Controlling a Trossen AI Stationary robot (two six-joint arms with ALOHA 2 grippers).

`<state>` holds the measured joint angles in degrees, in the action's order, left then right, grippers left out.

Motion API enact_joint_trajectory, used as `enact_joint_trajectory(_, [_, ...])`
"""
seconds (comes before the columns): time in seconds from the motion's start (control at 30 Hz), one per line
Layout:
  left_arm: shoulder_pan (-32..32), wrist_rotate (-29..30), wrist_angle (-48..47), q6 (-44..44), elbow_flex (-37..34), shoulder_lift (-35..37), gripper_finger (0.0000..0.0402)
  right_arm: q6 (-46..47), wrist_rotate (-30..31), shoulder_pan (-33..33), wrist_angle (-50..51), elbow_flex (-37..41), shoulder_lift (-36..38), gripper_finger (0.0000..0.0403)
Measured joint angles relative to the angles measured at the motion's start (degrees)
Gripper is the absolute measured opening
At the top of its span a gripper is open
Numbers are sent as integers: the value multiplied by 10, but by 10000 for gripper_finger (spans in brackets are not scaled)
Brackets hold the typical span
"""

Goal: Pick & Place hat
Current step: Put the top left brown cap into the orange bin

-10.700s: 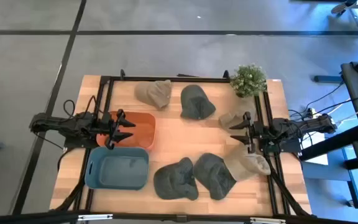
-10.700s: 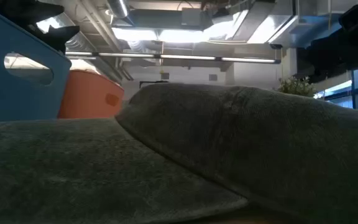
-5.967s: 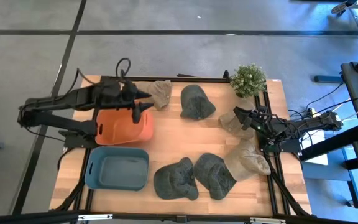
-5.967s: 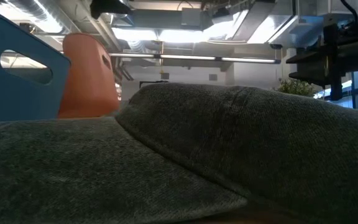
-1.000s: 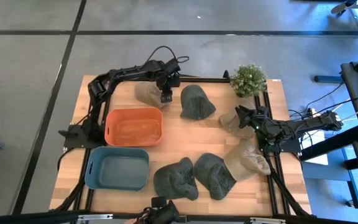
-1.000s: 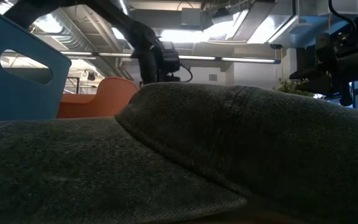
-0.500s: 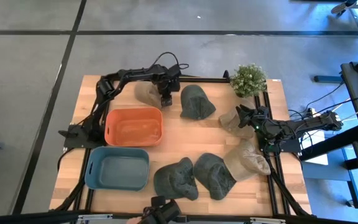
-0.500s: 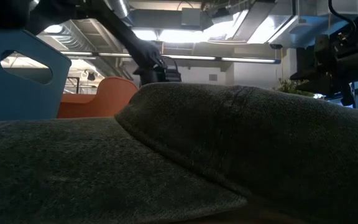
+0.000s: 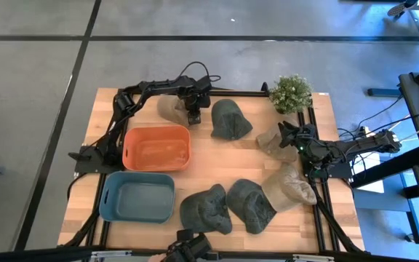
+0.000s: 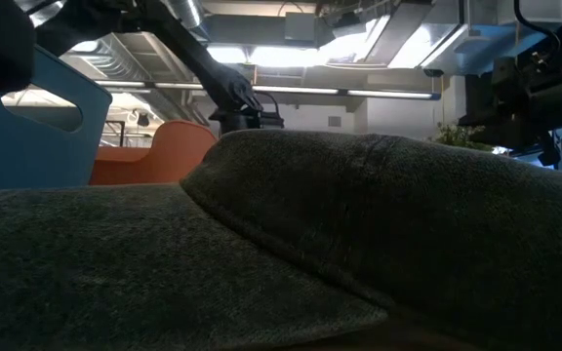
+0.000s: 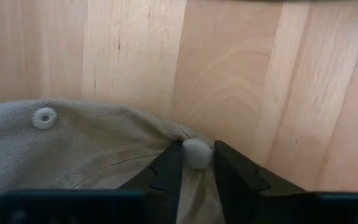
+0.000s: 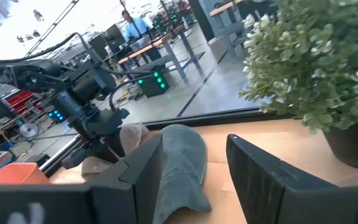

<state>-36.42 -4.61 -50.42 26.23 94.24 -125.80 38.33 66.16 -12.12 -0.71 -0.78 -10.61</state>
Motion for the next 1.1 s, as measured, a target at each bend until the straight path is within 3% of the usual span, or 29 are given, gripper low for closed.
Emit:
enact_joint_trajectory(0.17, [0,1,3,-11,-1,2,39,0,3,0,0,0,0,179])
enact_joint_trajectory(0.53, [1,36,-11,-25,39,56,37,1,3,0,-1,0,0,179])
enact_joint_trajectory(1.1, [9,36,-4,-78,111,318,28,-41,3,0,0,0,0,179])
